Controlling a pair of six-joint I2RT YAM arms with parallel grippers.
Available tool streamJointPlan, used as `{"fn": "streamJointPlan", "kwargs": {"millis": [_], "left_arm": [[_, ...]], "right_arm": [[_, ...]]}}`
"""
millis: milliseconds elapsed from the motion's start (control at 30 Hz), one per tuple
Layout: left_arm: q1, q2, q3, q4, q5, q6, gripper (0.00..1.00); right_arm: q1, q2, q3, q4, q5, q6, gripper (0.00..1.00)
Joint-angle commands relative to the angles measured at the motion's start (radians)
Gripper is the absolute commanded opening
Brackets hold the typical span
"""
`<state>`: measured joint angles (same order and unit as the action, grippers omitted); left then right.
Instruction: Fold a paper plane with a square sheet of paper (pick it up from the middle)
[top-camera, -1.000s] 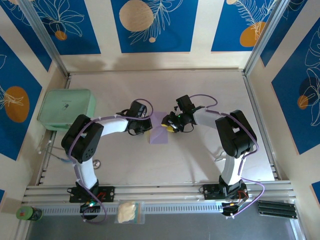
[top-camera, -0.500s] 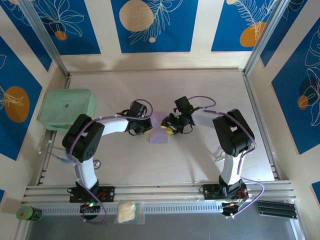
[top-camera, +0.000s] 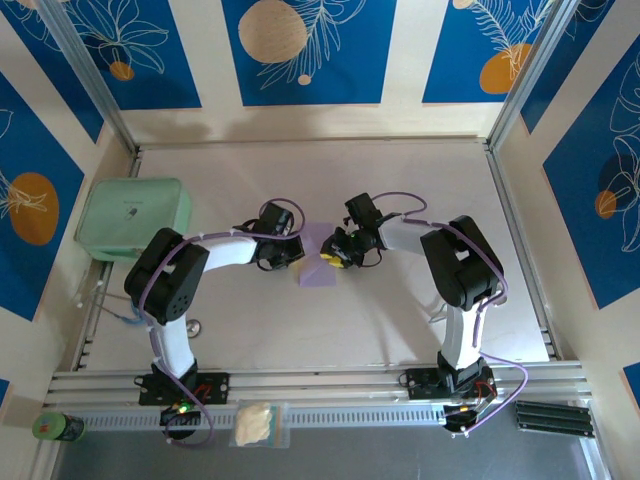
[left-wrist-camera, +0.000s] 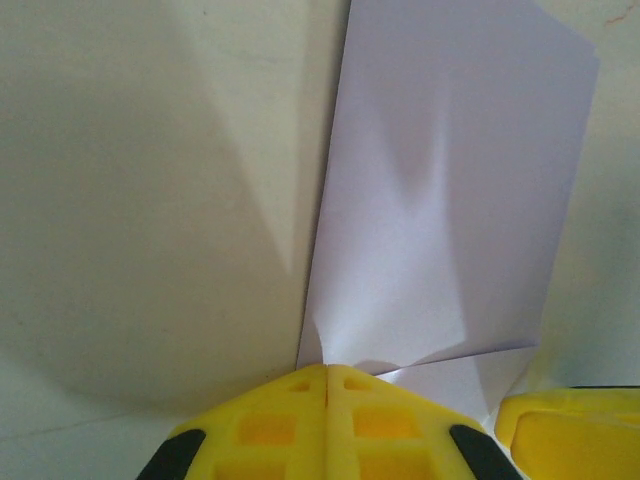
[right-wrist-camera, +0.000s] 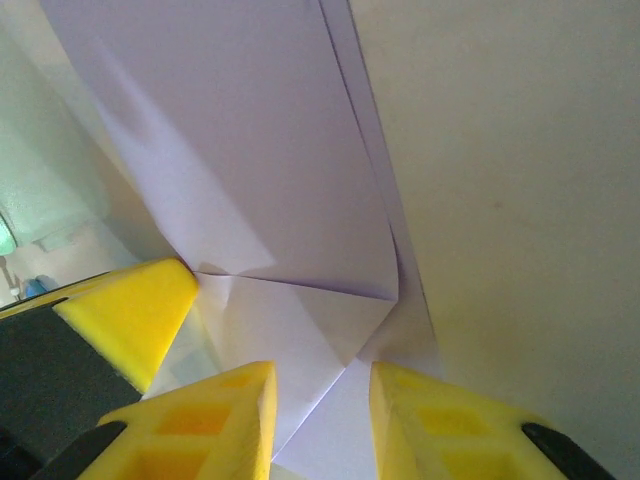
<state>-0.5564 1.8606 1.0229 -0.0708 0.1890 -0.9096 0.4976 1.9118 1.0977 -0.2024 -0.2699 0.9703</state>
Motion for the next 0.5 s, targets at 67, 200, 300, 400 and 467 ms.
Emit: {"fn": "streamJointPlan", "kwargs": {"millis": [67,200,300,400,467], "left_arm": [[0.005,0.018,-0.021,-0.036,-0.028,-0.007,0.03],[0.006,0.015,-0.024,-0.035,-0.028,-0.01,0.03],[0.007,0.014,-0.024,-0.036,-0.03,-0.011,0.03],[0.005,0.012,-0.024,-0.036,-0.031,-0.013,0.03],[0.006,0.012,-0.026,-0.036,-0.031,-0.014,0.03]], "right_arm": [[0.006,0.014,0.016,0.008,-0.052,0.003,0.3],[0.01,0.022,0.023,0.014,-0.061,0.002,0.3],[0.009,0.023,0.021,0.022,-0.066,0.003,0.3],[0.012,0.02,0.012,0.048,-0.083,0.004,0.3],[0.01,0.015,0.004,0.078,-0.1,0.004,0.3]]}}
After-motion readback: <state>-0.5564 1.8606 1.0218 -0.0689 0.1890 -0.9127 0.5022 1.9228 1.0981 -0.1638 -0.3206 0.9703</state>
